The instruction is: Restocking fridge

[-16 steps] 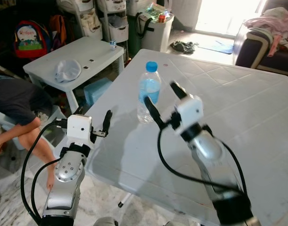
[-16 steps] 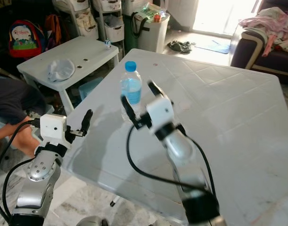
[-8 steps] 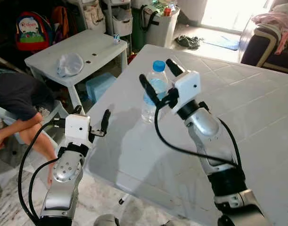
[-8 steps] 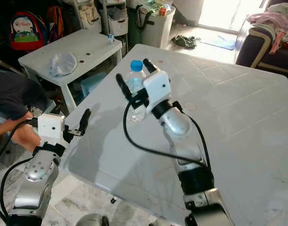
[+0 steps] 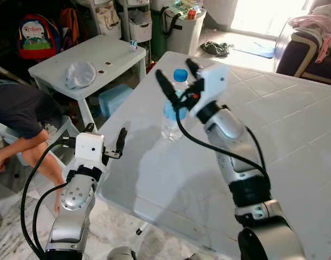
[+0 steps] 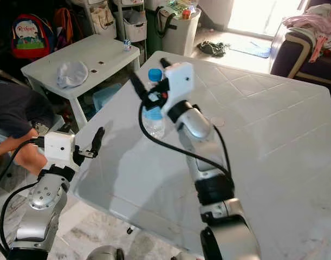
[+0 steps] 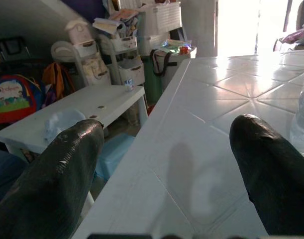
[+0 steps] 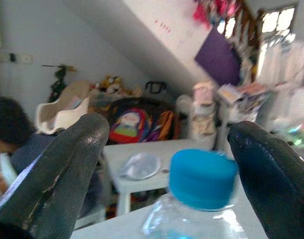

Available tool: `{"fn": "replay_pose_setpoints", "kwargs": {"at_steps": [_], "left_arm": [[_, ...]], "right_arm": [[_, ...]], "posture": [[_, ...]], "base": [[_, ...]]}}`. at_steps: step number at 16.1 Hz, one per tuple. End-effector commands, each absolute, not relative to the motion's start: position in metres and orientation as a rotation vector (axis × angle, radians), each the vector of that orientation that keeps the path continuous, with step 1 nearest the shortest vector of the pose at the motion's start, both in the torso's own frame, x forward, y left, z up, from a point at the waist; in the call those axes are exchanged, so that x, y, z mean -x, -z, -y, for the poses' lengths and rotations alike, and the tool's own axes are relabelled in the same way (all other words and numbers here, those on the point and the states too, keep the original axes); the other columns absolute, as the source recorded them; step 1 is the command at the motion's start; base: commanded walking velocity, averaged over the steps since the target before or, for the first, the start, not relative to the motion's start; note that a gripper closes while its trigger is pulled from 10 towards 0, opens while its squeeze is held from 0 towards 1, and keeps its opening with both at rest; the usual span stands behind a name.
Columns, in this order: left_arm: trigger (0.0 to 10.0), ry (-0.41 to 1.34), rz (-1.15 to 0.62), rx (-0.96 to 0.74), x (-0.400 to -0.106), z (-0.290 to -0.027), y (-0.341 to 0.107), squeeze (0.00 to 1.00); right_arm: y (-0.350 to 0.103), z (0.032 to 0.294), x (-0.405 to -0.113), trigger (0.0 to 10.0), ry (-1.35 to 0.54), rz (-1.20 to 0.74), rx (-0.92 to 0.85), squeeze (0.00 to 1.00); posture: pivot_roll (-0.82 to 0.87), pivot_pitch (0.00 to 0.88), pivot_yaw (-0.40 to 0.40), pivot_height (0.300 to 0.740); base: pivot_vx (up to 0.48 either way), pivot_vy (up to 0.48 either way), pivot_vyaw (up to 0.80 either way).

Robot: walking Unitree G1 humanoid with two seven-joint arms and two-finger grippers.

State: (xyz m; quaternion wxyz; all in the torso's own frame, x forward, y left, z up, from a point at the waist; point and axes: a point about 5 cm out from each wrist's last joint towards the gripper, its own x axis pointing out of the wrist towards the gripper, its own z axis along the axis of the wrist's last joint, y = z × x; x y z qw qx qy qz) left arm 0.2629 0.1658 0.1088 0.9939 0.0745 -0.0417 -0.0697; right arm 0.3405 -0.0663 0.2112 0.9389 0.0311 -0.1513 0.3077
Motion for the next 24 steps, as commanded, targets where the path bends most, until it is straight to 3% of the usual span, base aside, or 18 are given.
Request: {"fn": "replay_pose_setpoints", "kwargs": {"at_steps": [1, 2, 9, 17, 24], "left_arm": [[10.0, 0.143, 0.085, -0.166, -0.264, -0.166, -0.111, 0.0], [10.0, 0.144, 0.081, -0.167, -0.263, -0.166, -0.11, 0.0], [10.0, 0.152, 0.067, -0.172, -0.263, -0.165, -0.107, 0.0], [10.0, 0.164, 0.049, -0.177, -0.265, -0.162, -0.103, 0.0], [10.0, 0.11, -0.006, -0.169, -0.264, -0.163, -0.097, 0.0]], "right_arm": [[-0.214, 0.061, -0.343, 4.9, -0.658, 0.286, -0.083, 0.0], [-0.213, 0.055, -0.344, 0.0, -0.67, 0.259, -0.089, 0.0], [-0.21, 0.059, -0.352, 0.0, -0.585, 0.176, 0.009, 0.0], [-0.205, 0.071, -0.36, 0.0, -0.506, 0.071, -0.006, 0.0], [-0.219, 0.083, -0.34, 0.0, -0.507, 0.229, 0.056, 0.0]], "posture": [[0.08, 0.016, -0.015, 0.74], [0.09, 0.015, -0.016, 0.74], [0.08, 0.009, -0.017, 0.74], [0.09, 0.002, -0.022, 0.74], [0.08, 0.002, -0.016, 0.74]], "base": [[0.0, 0.0, 0.0], [0.0, 0.0, 0.0], [0.0, 0.0, 0.0], [0.0, 0.0, 0.0], [0.0, 0.0, 0.0]]}}
